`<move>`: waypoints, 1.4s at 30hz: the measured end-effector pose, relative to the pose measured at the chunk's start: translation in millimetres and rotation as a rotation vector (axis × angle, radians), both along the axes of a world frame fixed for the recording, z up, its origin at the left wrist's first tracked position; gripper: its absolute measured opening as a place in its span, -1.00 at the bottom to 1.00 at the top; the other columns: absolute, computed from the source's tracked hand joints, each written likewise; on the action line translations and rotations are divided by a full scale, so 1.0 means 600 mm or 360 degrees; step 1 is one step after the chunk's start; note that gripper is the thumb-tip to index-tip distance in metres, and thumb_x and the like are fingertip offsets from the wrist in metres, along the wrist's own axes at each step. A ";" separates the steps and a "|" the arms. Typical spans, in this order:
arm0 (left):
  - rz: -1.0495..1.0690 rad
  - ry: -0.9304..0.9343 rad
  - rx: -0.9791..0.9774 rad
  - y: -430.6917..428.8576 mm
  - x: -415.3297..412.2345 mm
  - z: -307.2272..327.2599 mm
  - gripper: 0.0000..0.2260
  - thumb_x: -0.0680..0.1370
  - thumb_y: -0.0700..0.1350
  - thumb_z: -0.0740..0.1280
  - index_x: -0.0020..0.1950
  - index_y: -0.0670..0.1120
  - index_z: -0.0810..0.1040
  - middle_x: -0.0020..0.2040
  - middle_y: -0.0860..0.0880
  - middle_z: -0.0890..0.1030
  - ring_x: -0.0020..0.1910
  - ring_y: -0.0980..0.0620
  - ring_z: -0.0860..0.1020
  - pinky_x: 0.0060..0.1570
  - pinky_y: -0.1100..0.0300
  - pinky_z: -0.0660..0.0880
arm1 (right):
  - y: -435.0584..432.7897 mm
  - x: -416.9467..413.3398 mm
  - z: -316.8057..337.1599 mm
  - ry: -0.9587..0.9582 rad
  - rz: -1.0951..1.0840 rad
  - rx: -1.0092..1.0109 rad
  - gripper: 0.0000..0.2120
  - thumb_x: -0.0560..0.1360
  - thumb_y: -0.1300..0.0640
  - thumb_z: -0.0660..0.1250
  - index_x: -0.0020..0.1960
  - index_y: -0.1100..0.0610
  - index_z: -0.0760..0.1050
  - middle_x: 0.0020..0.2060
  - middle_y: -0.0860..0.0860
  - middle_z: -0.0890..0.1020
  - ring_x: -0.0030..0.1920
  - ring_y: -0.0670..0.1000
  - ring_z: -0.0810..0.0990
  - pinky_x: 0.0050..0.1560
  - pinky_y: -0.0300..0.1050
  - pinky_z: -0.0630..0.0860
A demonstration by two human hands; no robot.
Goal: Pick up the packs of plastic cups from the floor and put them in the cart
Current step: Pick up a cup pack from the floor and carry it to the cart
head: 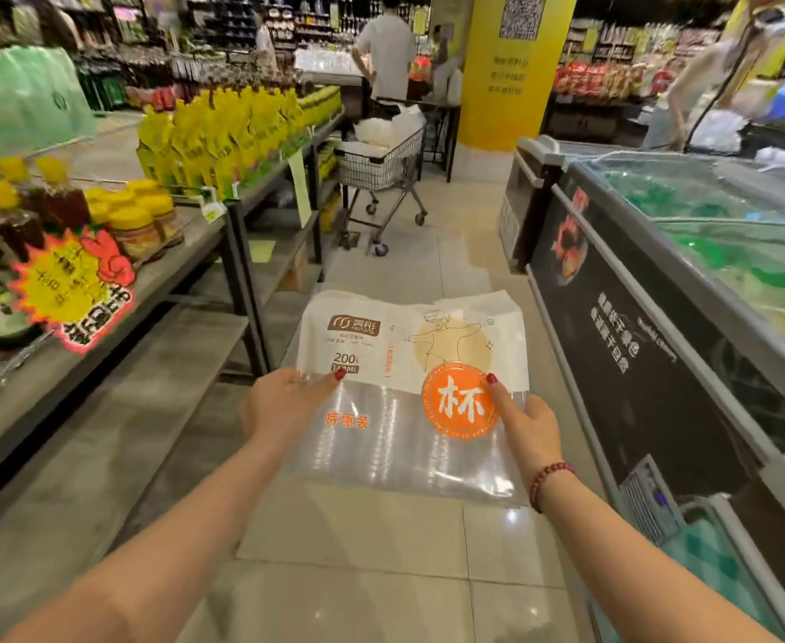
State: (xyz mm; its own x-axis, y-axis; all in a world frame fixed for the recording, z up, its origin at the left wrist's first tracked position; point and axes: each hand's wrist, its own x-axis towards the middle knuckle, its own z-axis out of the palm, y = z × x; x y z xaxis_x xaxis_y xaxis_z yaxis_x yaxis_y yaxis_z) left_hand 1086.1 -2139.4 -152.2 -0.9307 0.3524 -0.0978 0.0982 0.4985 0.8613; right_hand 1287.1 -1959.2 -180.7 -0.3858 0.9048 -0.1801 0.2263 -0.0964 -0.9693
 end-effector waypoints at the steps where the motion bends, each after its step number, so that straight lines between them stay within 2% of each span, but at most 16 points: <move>1: -0.0011 0.0009 -0.0009 0.027 -0.029 0.002 -0.46 0.23 0.42 0.38 -0.18 -0.05 0.64 -0.25 0.04 0.68 -0.18 -0.06 0.65 -0.06 -0.03 0.61 | 0.025 -0.029 0.005 -0.0013 0.0002 0.0008 -0.29 0.25 -0.44 0.40 0.13 0.11 0.54 0.03 0.02 0.68 0.06 0.06 0.64 0.18 0.17 0.55; 5: -0.0009 0.0042 -0.0039 0.131 -0.139 0.009 -0.49 0.32 0.33 0.44 -0.15 -0.14 0.63 -0.23 -0.03 0.67 -0.20 -0.05 0.63 -0.09 0.01 0.57 | 0.127 -0.132 0.011 -0.0013 -0.0035 0.0027 -0.26 0.18 -0.47 0.38 0.08 0.09 0.56 0.01 0.00 0.68 0.04 0.03 0.64 0.17 0.08 0.54; 8: -0.0004 0.0032 -0.0011 0.203 -0.216 0.003 -0.42 0.29 0.35 0.42 -0.17 -0.19 0.59 -0.24 -0.08 0.67 -0.24 -0.09 0.63 -0.14 0.00 0.55 | 0.203 -0.206 0.007 -0.0002 -0.0001 0.0010 -0.37 0.27 -0.41 0.40 0.08 0.07 0.56 0.03 0.00 0.67 0.05 0.02 0.63 0.11 0.02 0.52; 11: -0.0016 0.0054 -0.0077 0.282 -0.293 -0.005 -0.55 0.35 0.34 0.42 -0.23 -0.07 0.59 -0.28 0.02 0.65 -0.23 -0.05 0.62 -0.13 0.06 0.54 | 0.290 -0.289 -0.006 -0.0009 0.0009 0.0020 -0.46 0.36 -0.34 0.41 0.07 0.09 0.55 0.01 0.02 0.67 0.03 0.04 0.64 0.07 0.02 0.55; 15: 0.0098 0.0081 -0.0090 0.399 -0.394 -0.008 -0.56 0.38 0.32 0.42 -0.15 -0.07 0.64 -0.24 0.01 0.66 -0.22 -0.01 0.60 -0.13 0.08 0.53 | 0.418 -0.409 -0.020 0.0008 0.0087 0.0018 -0.35 0.26 -0.43 0.40 0.08 0.06 0.56 0.02 0.01 0.68 0.03 0.06 0.66 0.13 0.12 0.58; 20: 0.0179 0.0085 -0.0129 0.537 -0.514 0.007 -0.54 0.39 0.33 0.40 -0.16 -0.08 0.62 -0.28 0.02 0.64 -0.33 0.07 0.55 -0.33 0.19 0.40 | 0.570 -0.546 -0.005 -0.0014 0.0153 0.0080 -0.29 0.29 -0.44 0.36 0.14 0.13 0.52 0.08 0.05 0.64 0.10 0.08 0.61 0.13 0.06 0.52; 21: 0.0185 0.0081 -0.0118 0.563 -0.537 0.011 -0.56 0.39 0.32 0.40 -0.15 -0.07 0.63 -0.28 0.04 0.64 -0.32 0.09 0.55 -0.35 0.21 0.40 | 0.599 -0.571 0.000 -0.0016 0.0168 0.0073 -0.30 0.31 -0.43 0.36 0.16 0.12 0.51 0.09 0.05 0.64 0.10 0.07 0.60 0.15 0.07 0.52; 25: 0.0159 0.0077 -0.0099 0.660 -0.628 0.025 -0.65 0.42 0.28 0.41 -0.14 0.00 0.62 -0.25 0.09 0.63 -0.28 0.13 0.55 -0.37 0.24 0.36 | 0.699 -0.668 0.011 -0.0006 0.0172 0.0069 -0.55 0.46 -0.27 0.36 0.13 0.06 0.46 0.10 0.04 0.59 0.10 0.06 0.56 0.10 -0.01 0.46; 28: 0.0136 0.0072 -0.0089 0.730 -0.700 0.026 -0.66 0.43 0.27 0.41 -0.18 0.00 0.58 -0.26 0.09 0.62 -0.30 0.12 0.55 -0.38 0.23 0.34 | 0.763 -0.739 0.014 -0.0017 0.0151 0.0078 -0.56 0.48 -0.25 0.35 0.15 0.06 0.46 0.07 0.02 0.59 0.06 0.04 0.56 0.07 -0.03 0.45; 30: 0.0113 0.0098 -0.0080 0.775 -0.755 0.017 -0.63 0.42 0.29 0.41 -0.25 -0.01 0.55 -0.29 0.08 0.61 -0.31 0.09 0.56 -0.38 0.21 0.33 | 0.809 -0.793 0.008 -0.0039 0.0140 0.0086 -0.51 0.46 -0.27 0.35 0.16 0.10 0.49 0.07 0.03 0.62 0.06 0.05 0.58 0.08 0.00 0.50; 32: 0.0108 0.0089 -0.0036 0.822 -0.816 0.007 -0.63 0.40 0.29 0.42 -0.22 -0.02 0.58 -0.27 0.08 0.63 -0.27 0.06 0.60 -0.34 0.20 0.37 | 0.854 -0.852 0.006 -0.0061 0.0127 0.0105 -0.41 0.40 -0.35 0.35 0.16 0.11 0.51 0.07 0.05 0.64 0.07 0.08 0.60 0.14 0.08 0.54; 35: 0.0103 0.0080 -0.0002 0.895 -0.911 -0.005 -0.64 0.41 0.27 0.42 -0.19 -0.03 0.61 -0.24 0.07 0.64 -0.22 0.05 0.59 -0.30 0.19 0.40 | 0.922 -0.943 0.005 -0.0090 0.0112 0.0153 -0.19 0.20 -0.52 0.30 0.16 0.10 0.53 0.06 0.03 0.65 0.07 0.07 0.61 0.17 0.11 0.55; 36: 0.0098 0.0071 0.0001 0.918 -0.944 -0.006 -0.64 0.41 0.27 0.43 -0.19 -0.02 0.61 -0.24 0.07 0.64 -0.22 0.05 0.59 -0.27 0.19 0.43 | 0.945 -0.974 0.007 -0.0094 0.0112 0.0154 -0.19 0.20 -0.52 0.30 0.15 0.10 0.53 0.06 0.03 0.65 0.07 0.07 0.61 0.17 0.11 0.55; 39: 0.0081 0.0077 -0.0023 0.989 -1.040 0.002 -0.62 0.40 0.29 0.43 -0.19 -0.04 0.62 -0.25 0.04 0.66 -0.22 0.04 0.60 -0.21 0.16 0.48 | 1.011 -1.062 0.017 -0.0103 0.0100 0.0128 -0.43 0.36 -0.38 0.36 0.06 0.08 0.54 0.02 0.03 0.66 0.04 0.06 0.62 0.17 0.13 0.55; 42: 0.0029 0.0081 -0.0030 1.055 -1.123 0.019 -0.63 0.42 0.27 0.42 -0.18 -0.05 0.61 -0.25 0.05 0.65 -0.27 0.09 0.58 -0.31 0.19 0.41 | 1.075 -1.141 0.024 -0.0106 0.0061 0.0119 -0.51 0.42 -0.33 0.36 0.05 0.08 0.53 0.02 0.03 0.65 0.04 0.07 0.61 0.17 0.12 0.54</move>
State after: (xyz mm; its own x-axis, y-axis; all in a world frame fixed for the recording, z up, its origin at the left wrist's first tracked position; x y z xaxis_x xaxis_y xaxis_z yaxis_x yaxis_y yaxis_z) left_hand 412.2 -1506.6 -140.5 -0.9409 0.3340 -0.0569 0.1322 0.5166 0.8460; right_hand 602.7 -1314.4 -166.3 -0.4101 0.9014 -0.1389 0.2928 -0.0142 -0.9561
